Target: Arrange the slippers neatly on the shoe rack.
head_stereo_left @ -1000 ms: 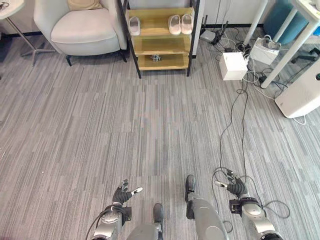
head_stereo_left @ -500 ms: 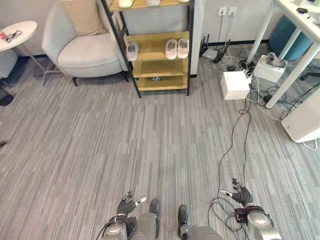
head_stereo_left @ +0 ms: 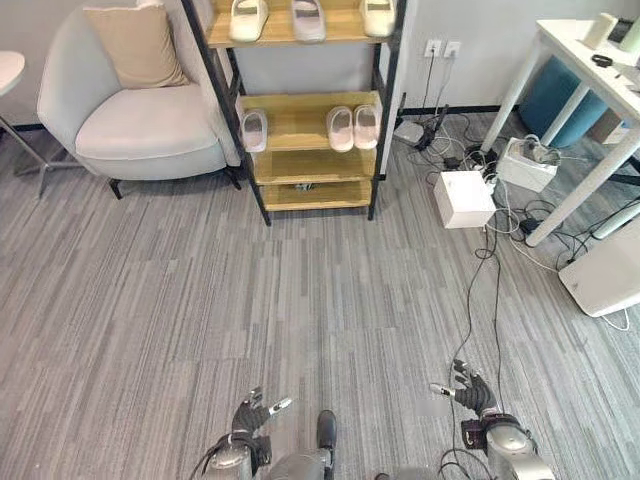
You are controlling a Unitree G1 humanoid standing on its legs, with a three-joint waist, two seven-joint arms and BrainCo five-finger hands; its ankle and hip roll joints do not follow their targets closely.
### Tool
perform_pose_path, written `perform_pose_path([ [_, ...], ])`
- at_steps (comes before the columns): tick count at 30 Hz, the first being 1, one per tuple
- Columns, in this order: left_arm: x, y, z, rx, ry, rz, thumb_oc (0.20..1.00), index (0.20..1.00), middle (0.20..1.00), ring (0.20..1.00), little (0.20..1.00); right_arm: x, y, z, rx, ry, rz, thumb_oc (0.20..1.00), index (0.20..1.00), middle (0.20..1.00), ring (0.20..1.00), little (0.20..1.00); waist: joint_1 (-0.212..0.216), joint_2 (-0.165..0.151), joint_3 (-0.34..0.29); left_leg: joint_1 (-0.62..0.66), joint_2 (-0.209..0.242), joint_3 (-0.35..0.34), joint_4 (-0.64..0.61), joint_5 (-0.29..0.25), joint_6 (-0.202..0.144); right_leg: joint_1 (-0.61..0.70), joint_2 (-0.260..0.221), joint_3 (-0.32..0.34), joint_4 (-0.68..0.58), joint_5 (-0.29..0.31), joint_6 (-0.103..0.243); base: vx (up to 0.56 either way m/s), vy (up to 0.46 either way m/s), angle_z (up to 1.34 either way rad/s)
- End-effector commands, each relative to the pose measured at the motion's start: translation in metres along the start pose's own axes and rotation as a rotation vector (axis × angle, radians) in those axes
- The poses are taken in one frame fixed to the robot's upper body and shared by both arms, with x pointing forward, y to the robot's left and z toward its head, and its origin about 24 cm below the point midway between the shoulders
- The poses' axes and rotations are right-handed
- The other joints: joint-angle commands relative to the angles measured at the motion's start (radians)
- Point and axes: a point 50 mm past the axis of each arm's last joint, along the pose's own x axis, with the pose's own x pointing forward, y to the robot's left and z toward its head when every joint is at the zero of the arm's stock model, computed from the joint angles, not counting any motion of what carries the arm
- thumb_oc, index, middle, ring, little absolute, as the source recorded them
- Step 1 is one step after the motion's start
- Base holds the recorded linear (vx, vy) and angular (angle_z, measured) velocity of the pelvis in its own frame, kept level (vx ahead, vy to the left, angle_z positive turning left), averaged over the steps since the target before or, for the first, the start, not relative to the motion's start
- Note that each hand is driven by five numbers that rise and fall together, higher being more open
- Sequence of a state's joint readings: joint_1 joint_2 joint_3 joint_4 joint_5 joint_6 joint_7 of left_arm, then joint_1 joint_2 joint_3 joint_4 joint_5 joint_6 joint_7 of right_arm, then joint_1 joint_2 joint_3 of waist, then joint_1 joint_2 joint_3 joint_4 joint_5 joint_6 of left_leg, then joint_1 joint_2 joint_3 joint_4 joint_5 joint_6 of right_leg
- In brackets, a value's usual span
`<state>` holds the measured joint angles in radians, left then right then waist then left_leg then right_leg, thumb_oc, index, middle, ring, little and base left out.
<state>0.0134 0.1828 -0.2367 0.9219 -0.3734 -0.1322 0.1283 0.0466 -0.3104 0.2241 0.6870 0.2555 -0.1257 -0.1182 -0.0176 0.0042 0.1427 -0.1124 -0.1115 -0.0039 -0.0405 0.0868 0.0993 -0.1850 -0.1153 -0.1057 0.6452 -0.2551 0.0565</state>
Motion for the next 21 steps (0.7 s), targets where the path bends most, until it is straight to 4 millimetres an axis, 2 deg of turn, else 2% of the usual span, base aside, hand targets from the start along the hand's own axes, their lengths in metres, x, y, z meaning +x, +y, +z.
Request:
perform_pose_path([
  [1,0.005,0.008,0.032,-0.014,-0.127,0.014,1.000,1.000,1.000,1.000,1.000,0.008,-0.005,0.026,0.063,-0.098,-0.024,1.000,1.000,1.000,1.000,1.000,0.001,-0.027,0.081,0.032,0.065,-0.016,0.028,-0.078,-0.063,0.022,-0.006,0.014,-0.390,0.251,0.034,0.26,-0.011,0.30],
  [2,0.005,0.008,0.032,-0.014,-0.127,0.014,1.000,1.000,1.000,1.000,1.000,0.008,-0.005,0.026,0.063,-0.098,-0.024,1.000,1.000,1.000,1.000,1.000,0.000,-0.026,0.085,0.039,0.066,-0.017,0.026,-0.080,-0.064,0.027,-0.005,0.012,-0.387,0.247,0.033,0.45,-0.058,0.16],
  [3,0.006,0.009,0.037,0.005,-0.139,0.015,1.000,1.000,1.000,1.000,1.000,0.009,-0.005,0.029,0.078,-0.106,-0.027,1.000,1.000,1.000,1.000,1.000,-0.024,-0.033,0.105,0.084,0.062,-0.037,0.014,-0.097,-0.068,-0.021,0.036,0.018,-0.452,0.256,0.040,0.34,-0.096,0.21],
  [6,0.008,0.010,0.043,0.032,-0.156,0.015,1.000,1.000,1.000,1.000,1.000,0.009,-0.005,0.029,0.073,-0.107,-0.030,1.000,1.000,1.000,1.000,1.000,-0.047,-0.043,0.114,0.162,0.055,-0.059,0.004,-0.143,-0.079,-0.050,0.051,-0.031,-0.572,0.306,0.053,0.41,-0.110,0.54],
  [8,0.008,0.010,0.045,0.043,-0.160,0.013,1.000,1.000,1.000,1.000,1.000,0.008,-0.007,0.026,0.064,-0.096,-0.034,1.000,1.000,1.000,1.000,1.000,-0.065,-0.039,0.110,0.199,0.055,-0.077,0.010,-0.167,-0.087,-0.058,0.059,-0.029,-0.584,0.315,0.049,0.39,-0.119,0.53],
  [10,0.008,0.007,0.042,0.057,-0.154,0.000,1.000,1.000,1.000,1.000,1.000,0.006,-0.008,0.022,0.069,-0.089,-0.028,1.000,1.000,1.000,1.000,1.000,-0.071,-0.036,0.098,0.220,0.065,-0.086,0.045,-0.195,-0.097,-0.023,0.064,-0.012,-0.581,0.298,0.029,0.39,-0.158,0.23],
  [13,0.008,0.003,0.043,0.053,-0.155,-0.007,1.000,1.000,1.000,1.000,1.000,0.005,-0.013,0.021,0.074,-0.088,-0.039,1.000,1.000,1.000,1.000,1.000,-0.072,-0.020,0.084,0.226,0.080,-0.092,0.074,-0.181,-0.114,-0.002,0.074,-0.014,-0.580,0.283,0.011,0.29,-0.134,0.29],
  [14,0.007,0.001,0.041,0.046,-0.152,-0.010,1.000,1.000,1.000,1.000,1.000,0.004,-0.019,0.021,0.083,-0.096,-0.047,1.000,1.000,1.000,1.000,1.000,-0.069,-0.004,0.080,0.211,0.087,-0.103,0.170,-0.140,-0.140,0.030,0.087,-0.015,-0.578,0.261,-0.011,0.22,-0.109,0.33],
  [15,0.007,0.001,0.041,0.047,-0.152,-0.010,1.000,1.000,1.000,1.000,1.000,0.004,-0.019,0.021,0.084,-0.096,-0.046,1.000,1.000,1.000,1.000,1.000,-0.071,-0.006,0.078,0.207,0.085,-0.104,0.169,-0.137,-0.139,0.028,0.085,-0.016,-0.579,0.263,-0.010,0.35,-0.184,0.33],
  [16,0.008,0.000,0.042,0.038,-0.155,-0.015,1.000,1.000,1.000,1.000,1.000,0.003,-0.023,0.022,0.080,-0.102,-0.052,1.000,1.000,1.000,1.000,1.000,-0.064,-0.007,0.086,0.174,0.071,-0.107,0.289,-0.093,-0.162,0.066,0.088,-0.009,-0.585,0.248,-0.026,0.22,-0.123,0.16],
  [17,0.008,-0.001,0.041,0.033,-0.156,-0.014,1.000,1.000,1.000,1.000,1.000,0.003,-0.025,0.021,0.076,-0.098,-0.056,1.000,1.000,1.000,1.000,1.000,-0.056,-0.015,0.090,0.140,0.059,-0.113,0.353,-0.064,-0.169,0.092,0.088,0.000,-0.593,0.239,-0.034,0.22,-0.123,0.06],
  [18,0.008,-0.002,0.042,0.033,-0.156,-0.014,1.000,1.000,1.000,1.000,1.000,0.003,-0.025,0.021,0.077,-0.098,-0.056,1.000,1.000,1.000,1.000,1.000,-0.056,-0.014,0.091,0.139,0.059,-0.113,0.356,-0.066,-0.169,0.092,0.088,0.000,-0.593,0.239,-0.035,0.25,-0.122,0.02],
  [19,0.007,-0.003,0.043,0.029,-0.161,-0.018,1.000,1.000,1.000,1.000,1.000,0.003,-0.029,0.022,0.074,-0.097,-0.072,1.000,1.000,1.000,1.000,1.000,-0.036,-0.026,0.101,0.071,0.044,-0.110,0.402,-0.061,-0.165,0.135,0.081,0.008,-0.608,0.225,-0.041,0.23,-0.101,0.05],
  [21,0.007,-0.003,0.039,0.033,-0.148,-0.019,1.000,1.000,1.000,1.000,1.000,0.005,-0.030,0.024,0.081,-0.103,-0.080,1.000,1.000,1.000,1.000,1.000,-0.018,-0.043,0.103,-0.014,0.026,-0.099,0.372,-0.098,-0.145,0.169,0.069,0.022,-0.630,0.214,-0.037,0.26,-0.076,-0.06],
])
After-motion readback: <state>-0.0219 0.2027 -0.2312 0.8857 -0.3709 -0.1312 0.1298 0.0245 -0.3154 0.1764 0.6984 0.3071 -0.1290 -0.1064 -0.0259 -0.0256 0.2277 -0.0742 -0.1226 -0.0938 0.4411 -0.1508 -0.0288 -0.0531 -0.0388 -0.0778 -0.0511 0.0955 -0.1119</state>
